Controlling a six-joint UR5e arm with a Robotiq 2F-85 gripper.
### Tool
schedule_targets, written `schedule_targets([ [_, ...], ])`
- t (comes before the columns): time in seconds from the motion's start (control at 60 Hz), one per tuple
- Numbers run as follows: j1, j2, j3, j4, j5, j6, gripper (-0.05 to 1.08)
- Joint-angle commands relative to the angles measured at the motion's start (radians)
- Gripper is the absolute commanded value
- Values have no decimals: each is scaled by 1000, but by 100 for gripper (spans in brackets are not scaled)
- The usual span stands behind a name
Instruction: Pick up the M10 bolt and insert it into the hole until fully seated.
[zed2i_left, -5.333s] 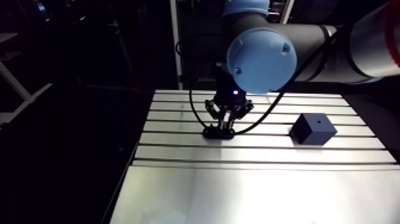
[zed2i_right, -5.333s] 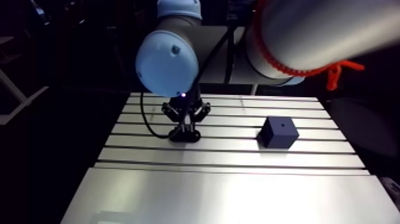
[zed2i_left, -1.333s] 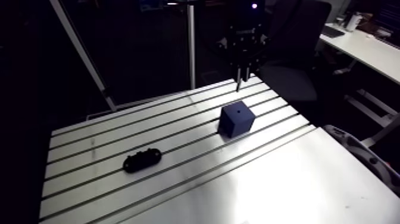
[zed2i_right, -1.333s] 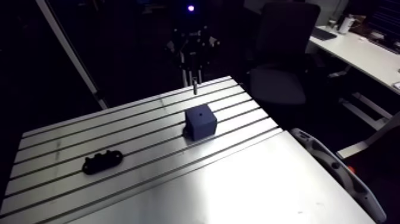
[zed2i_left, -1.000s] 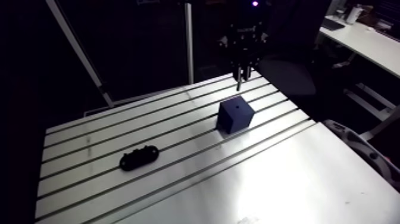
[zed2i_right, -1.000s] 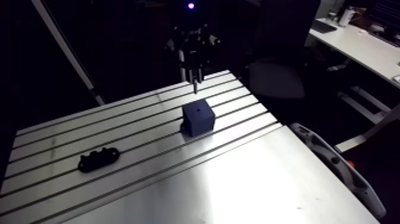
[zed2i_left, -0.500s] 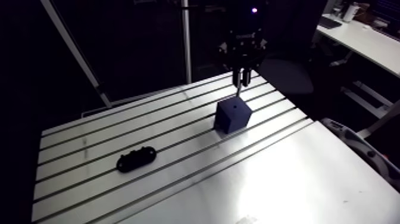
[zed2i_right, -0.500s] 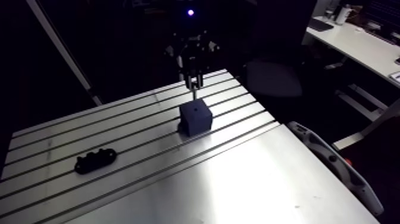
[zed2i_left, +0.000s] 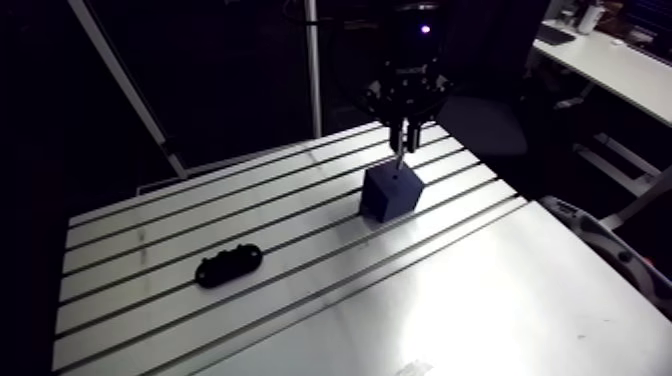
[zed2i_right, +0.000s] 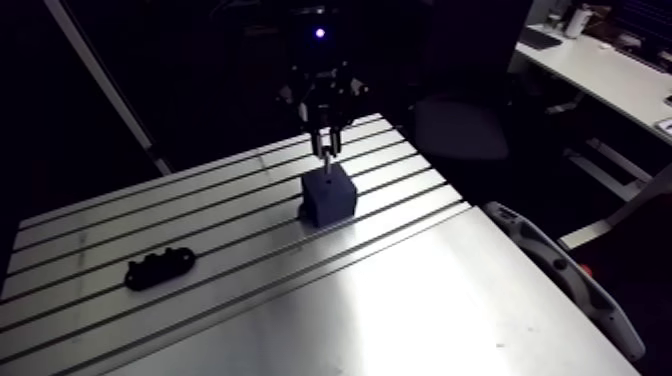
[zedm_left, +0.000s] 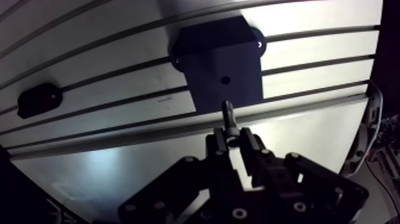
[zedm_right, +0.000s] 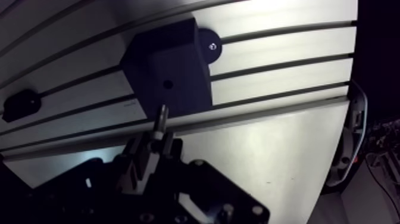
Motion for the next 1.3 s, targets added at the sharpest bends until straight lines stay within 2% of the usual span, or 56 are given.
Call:
schedule_targets([
  [0.017,-1,9,1,-2,2,0,108],
  [1.3,-3,39,-5,-10,-2,2,108],
])
